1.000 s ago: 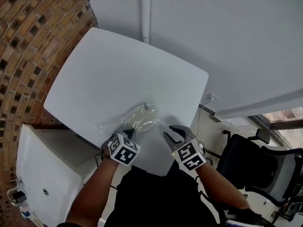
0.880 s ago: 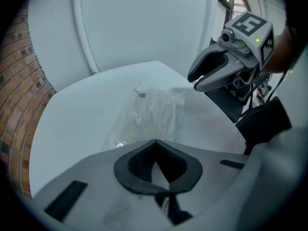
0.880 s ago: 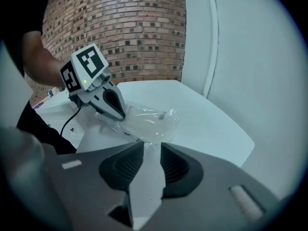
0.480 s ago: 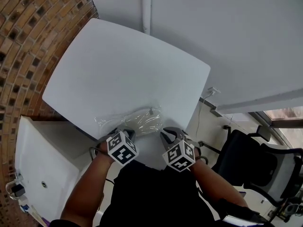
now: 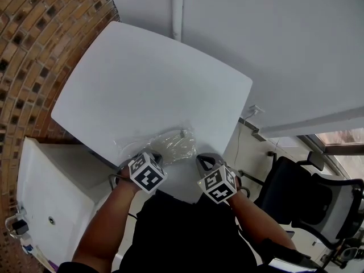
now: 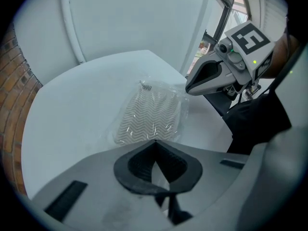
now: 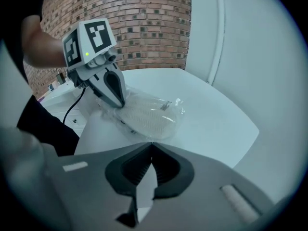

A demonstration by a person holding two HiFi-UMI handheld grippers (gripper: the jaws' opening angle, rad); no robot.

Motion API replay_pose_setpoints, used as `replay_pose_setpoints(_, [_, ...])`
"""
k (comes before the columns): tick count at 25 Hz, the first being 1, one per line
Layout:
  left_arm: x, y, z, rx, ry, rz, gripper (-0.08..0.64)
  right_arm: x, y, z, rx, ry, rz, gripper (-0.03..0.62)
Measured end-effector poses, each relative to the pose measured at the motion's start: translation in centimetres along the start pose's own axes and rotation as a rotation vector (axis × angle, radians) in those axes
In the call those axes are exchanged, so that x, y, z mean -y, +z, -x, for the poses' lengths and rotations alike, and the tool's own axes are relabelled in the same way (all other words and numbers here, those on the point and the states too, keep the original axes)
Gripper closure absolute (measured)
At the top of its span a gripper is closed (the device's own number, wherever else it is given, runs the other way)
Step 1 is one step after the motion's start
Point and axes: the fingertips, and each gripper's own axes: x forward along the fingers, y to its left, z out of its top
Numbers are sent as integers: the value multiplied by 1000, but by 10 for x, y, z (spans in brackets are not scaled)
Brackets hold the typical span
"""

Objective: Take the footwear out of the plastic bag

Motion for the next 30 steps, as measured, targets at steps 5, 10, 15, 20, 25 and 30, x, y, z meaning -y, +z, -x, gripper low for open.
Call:
replay_pose_setpoints(5, [0, 0, 0, 11, 0, 18, 554, 23, -17, 5, -7, -31, -141, 589])
replay_pose_setpoints(10, [1, 2, -1, 10, 4, 12, 554, 31, -29, 5, 7, 12, -299, 589])
replay_pose_setpoints(15, [1, 1, 1, 7, 21, -23, 554, 36, -44, 10, -12, 54, -485, 580])
replay_pose_setpoints(20, [2, 1, 0, 17, 37, -43, 554, 57, -53, 36, -3, -17, -486, 574])
replay_pose_setpoints(25, [0, -2, 1, 44, 43, -26, 554, 44, 27, 46, 204, 20, -280, 577])
replay_pose_setpoints(30, [2, -1, 1, 67, 57, -18, 554, 44, 54, -2, 107, -30, -12, 541])
